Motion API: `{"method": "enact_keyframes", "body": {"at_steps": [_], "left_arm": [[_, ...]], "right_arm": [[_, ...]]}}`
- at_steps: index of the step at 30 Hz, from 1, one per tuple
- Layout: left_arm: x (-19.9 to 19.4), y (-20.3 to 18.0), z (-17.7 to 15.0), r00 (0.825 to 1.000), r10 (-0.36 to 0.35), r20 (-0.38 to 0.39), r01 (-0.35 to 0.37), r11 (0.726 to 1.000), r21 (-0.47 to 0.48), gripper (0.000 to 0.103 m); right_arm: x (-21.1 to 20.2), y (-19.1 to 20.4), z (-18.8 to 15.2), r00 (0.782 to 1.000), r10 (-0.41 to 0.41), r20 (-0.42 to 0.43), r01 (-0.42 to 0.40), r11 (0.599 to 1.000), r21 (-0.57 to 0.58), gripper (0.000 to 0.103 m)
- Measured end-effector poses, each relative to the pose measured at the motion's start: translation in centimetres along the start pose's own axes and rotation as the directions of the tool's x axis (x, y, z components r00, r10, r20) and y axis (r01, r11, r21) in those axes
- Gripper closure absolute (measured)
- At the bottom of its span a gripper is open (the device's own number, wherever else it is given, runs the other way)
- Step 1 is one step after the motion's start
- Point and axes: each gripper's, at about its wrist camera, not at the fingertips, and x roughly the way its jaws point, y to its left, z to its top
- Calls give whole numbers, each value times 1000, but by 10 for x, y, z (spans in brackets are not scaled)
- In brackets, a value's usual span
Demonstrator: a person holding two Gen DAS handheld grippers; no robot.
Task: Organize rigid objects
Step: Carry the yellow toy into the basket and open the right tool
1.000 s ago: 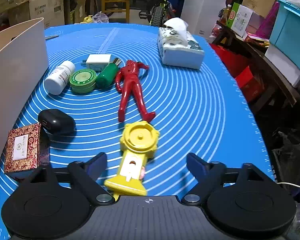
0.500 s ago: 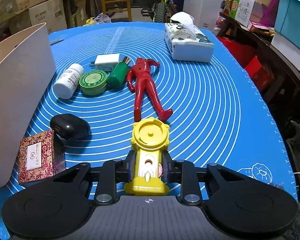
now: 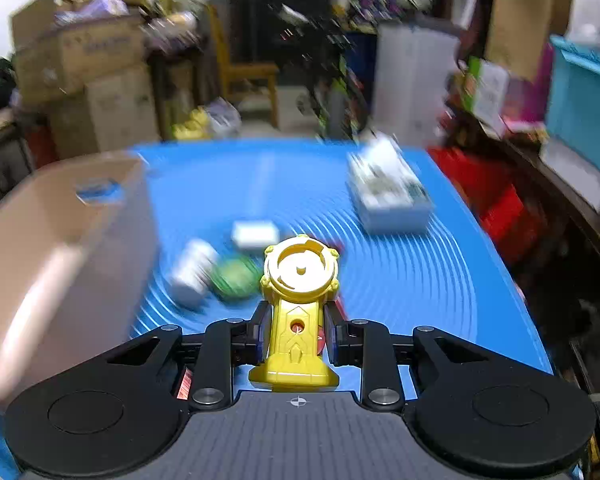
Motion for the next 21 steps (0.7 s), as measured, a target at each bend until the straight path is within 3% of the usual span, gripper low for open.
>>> {"method": "enact_keyframes", "body": {"at_steps": [9, 14, 21], "left_arm": [[1, -1, -1, 1000, 3, -1, -3, 1000, 3, 95], [1, -1, -1, 1000, 3, -1, -3, 1000, 7, 95], [1, 0, 0, 1000, -2, -6, 2, 1000, 3, 95]], "right_arm": [[-1, 94, 59, 980, 173, 97, -162, 980, -117, 67], [19, 151, 70, 968, 251, 26, -239, 945, -222, 67], [58, 208, 67, 955, 260, -140, -290, 918, -272, 67]]}}
